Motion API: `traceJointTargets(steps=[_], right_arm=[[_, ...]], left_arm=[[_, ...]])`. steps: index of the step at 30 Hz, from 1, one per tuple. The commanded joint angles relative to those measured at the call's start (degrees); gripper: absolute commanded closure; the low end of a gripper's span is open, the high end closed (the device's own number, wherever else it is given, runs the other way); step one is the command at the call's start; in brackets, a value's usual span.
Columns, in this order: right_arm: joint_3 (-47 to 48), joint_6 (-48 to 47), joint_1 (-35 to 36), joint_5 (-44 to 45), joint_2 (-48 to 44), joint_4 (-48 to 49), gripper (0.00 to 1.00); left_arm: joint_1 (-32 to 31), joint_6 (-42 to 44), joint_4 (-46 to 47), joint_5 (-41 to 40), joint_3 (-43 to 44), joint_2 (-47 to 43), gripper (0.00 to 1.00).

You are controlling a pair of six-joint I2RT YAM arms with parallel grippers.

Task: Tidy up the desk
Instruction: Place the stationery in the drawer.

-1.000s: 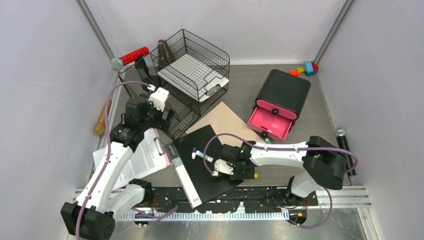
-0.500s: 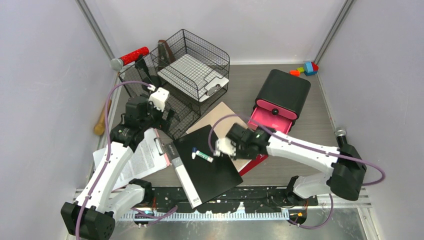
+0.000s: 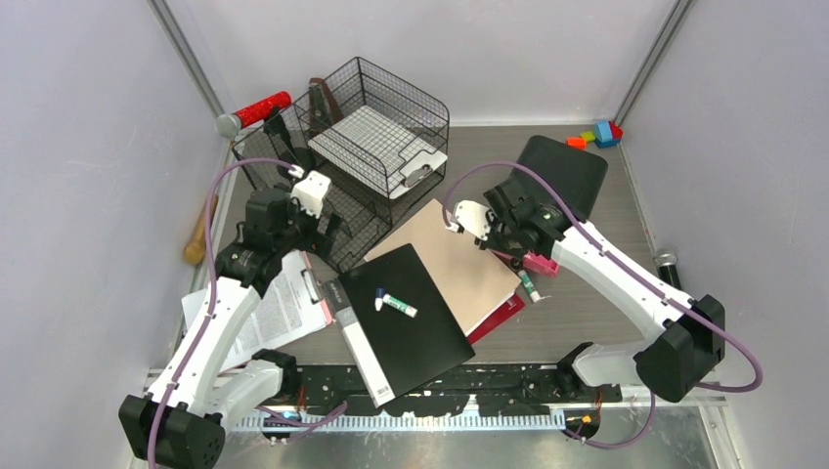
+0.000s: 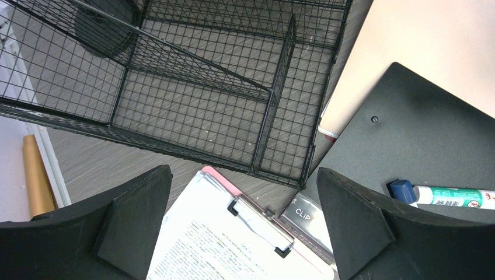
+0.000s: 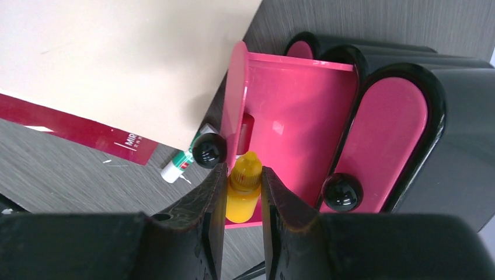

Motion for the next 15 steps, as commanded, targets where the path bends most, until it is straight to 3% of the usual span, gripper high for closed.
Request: traceJointTargets(steps=[1, 15], right_arm=[[2.1, -1.3, -2.6, 1.8, 1.8, 2.7, 0.90], [2.6, -1.5, -7.7, 2.6, 7.2, 7.1, 0.71]], left_arm=[[0.2, 0.2, 2.7, 1.0, 0.2, -0.5, 0.01], [0.2, 0.3, 2.6, 1.0, 0.1, -0.3, 0.01]])
